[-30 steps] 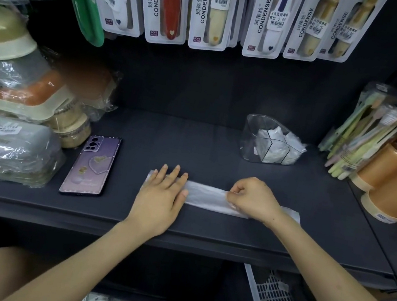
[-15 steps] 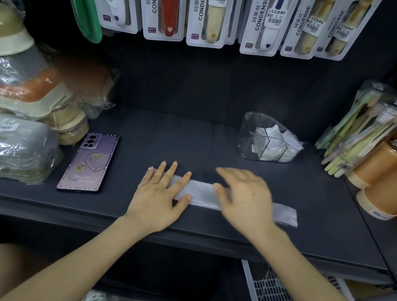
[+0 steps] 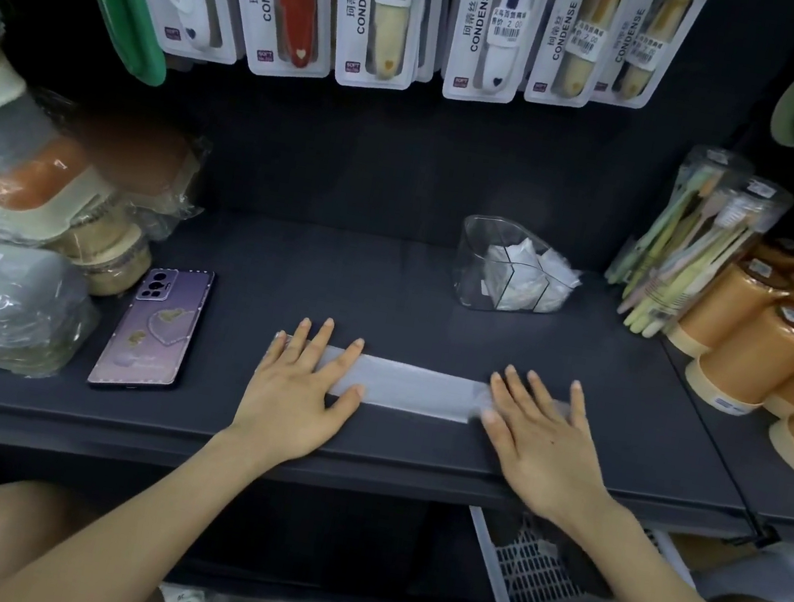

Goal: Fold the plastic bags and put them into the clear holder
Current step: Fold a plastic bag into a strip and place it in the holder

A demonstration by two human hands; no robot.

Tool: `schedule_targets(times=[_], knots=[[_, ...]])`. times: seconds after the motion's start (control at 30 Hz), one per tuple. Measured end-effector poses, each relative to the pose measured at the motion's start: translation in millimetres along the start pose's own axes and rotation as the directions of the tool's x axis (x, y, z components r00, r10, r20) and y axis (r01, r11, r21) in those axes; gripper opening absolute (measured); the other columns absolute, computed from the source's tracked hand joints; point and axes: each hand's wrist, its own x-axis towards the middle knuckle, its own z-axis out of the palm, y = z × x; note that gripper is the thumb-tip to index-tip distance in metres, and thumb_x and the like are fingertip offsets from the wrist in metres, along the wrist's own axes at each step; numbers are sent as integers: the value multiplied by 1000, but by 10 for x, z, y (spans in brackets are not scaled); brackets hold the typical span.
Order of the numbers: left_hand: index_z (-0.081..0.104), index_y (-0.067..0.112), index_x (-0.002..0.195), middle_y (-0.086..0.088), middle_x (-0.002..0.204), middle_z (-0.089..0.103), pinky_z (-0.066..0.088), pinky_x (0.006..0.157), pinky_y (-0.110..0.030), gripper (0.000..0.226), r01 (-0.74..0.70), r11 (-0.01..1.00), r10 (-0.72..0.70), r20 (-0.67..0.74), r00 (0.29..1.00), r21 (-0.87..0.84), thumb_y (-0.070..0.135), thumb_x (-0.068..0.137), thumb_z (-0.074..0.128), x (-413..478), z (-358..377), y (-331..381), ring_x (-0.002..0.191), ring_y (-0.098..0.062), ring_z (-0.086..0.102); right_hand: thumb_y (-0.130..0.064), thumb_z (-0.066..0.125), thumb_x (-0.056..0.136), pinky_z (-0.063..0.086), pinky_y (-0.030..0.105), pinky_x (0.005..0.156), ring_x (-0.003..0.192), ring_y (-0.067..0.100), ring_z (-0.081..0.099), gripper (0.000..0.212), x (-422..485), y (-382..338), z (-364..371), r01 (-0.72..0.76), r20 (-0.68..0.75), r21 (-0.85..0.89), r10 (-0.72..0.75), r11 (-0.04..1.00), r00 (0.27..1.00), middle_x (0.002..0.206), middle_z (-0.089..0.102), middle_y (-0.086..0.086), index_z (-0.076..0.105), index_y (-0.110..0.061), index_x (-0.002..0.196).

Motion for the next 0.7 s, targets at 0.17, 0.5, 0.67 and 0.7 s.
schedule_targets(times=[0.17, 0.5, 0.67, 0.7], knots=[[1, 40, 151, -3, 162, -5, -7, 120, -37, 87, -1, 1000, 2, 2, 1000, -22, 69, 71, -14, -4, 2, -13, 149, -22, -9, -55, -15, 93, 2, 53, 112, 137, 33, 39, 88, 228, -728, -83, 188, -195, 38, -177, 981, 965, 146, 45, 14, 45, -15, 142], [-3, 40, 151, -2, 162, -6, -7, 120, -37, 86, -9, 1000, 8, 8, 1000, 17, 68, 71, -17, 7, 5, -12, 149, -23, -9, -70, -42, 60, -10, 47, 117, 148, 11, -7, 105, -17, -9, 127, 28, -25, 65, -27, 997, 999, 161, 1, -10, 2, -40, 151], [-4, 39, 151, -2, 162, -7, -8, 120, -36, 87, -14, 1000, 14, 21, 1000, -12, 69, 70, -16, 6, -25, -24, 149, -22, -10, -59, -4, 85, 10, 47, 118, 142, 21, 30, 83, 20, 100, -11, -30, -167, 244, 72, 969, 983, 153, 35, 2, 32, -21, 149], [-5, 38, 151, -3, 162, -8, -8, 120, -36, 88, -17, 1000, 18, 29, 999, -25, 70, 69, -15, 2, -26, -24, 148, -21, -11, -53, 12, 90, 23, 49, 112, 131, 28, 46, 73, 54, 115, -30, -48, -278, 254, 120, 966, 953, 141, 51, 7, 46, -13, 141]])
